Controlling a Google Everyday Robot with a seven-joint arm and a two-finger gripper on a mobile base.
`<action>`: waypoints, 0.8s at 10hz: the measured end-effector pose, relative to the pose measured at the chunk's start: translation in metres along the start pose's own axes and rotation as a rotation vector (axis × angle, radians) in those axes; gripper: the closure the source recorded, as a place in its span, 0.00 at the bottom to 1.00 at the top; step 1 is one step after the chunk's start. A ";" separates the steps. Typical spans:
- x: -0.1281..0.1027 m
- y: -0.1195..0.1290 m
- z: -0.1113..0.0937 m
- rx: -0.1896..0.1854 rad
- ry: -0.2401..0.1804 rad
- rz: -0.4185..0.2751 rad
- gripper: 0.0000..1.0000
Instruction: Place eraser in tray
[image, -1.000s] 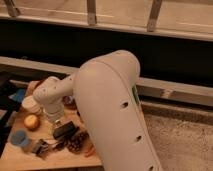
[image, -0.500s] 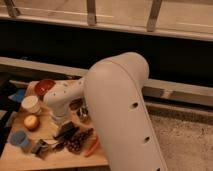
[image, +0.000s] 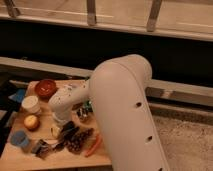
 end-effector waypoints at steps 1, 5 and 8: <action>-0.003 0.000 0.003 -0.004 0.001 -0.014 0.27; -0.010 0.004 0.016 -0.026 0.000 -0.040 0.28; -0.013 0.008 0.020 -0.034 0.004 -0.056 0.55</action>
